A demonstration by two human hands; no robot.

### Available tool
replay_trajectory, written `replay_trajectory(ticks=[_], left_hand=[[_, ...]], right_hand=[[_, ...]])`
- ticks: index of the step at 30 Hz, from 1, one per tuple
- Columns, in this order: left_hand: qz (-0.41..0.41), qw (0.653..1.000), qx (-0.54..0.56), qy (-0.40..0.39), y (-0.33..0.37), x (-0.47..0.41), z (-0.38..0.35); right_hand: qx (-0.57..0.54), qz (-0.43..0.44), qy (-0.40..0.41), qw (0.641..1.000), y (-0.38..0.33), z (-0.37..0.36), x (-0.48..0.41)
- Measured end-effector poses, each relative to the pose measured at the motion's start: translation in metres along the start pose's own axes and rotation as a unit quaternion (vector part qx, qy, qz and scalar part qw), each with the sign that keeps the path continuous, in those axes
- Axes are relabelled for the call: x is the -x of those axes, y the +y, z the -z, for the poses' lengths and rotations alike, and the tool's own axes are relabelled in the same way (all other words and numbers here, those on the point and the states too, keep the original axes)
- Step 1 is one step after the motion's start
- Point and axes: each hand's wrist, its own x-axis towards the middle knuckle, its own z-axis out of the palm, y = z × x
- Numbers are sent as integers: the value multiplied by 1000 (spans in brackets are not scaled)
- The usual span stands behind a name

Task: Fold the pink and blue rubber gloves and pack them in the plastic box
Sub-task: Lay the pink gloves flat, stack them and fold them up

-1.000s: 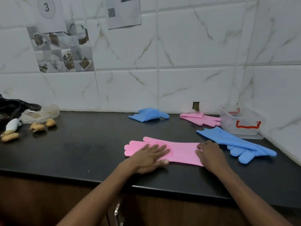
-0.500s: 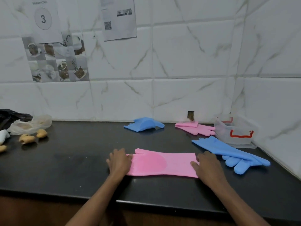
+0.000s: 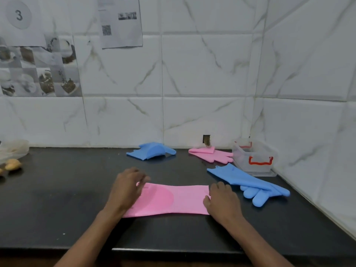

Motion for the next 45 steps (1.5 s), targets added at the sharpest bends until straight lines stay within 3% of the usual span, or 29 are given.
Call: replay_trajectory(ticks=[3,6,9,14,18,24,27,28,31,35,37,41,45], left_hand=[[-41,970,8,-240,16,2,-21],[-26,953,44,-297,12,0,-29],[-24,953,65,-296,5,1,-31],[-31,951,95,-293,6,3,-29],[-57,946,115,-296,2,4,-28],[-45,953,136,-268,-1,4,-37],[-46,957,136,-252,-2,5,-39],[-45,958,136,-249,-1,5,-39],[-47,959,120,-251,0,5,-38],[-33,961,113,-252,1,5,-38],[-24,962,114,-247,2,6,-37],[-14,964,113,-240,4,6,-35],[-4,971,128,-200,10,8,-27]], right_hand=[[15,1,-14,1000,-3,1,1],[22,0,-72,997,-3,6,-6],[-6,-16,-135,991,5,22,-38],[-56,-65,-6,996,23,29,-132],[-67,-68,-86,992,22,11,-182],[10,-91,-113,989,27,-33,-213],[112,-88,-105,984,25,-39,-222],[95,-96,-67,989,23,-36,-226],[-2,-17,75,997,13,-24,-238],[-126,-5,208,970,-3,30,-249],[-197,-35,199,959,-13,61,-250],[-347,-40,86,933,-27,101,-227],[-352,9,31,936,-35,112,-180]])
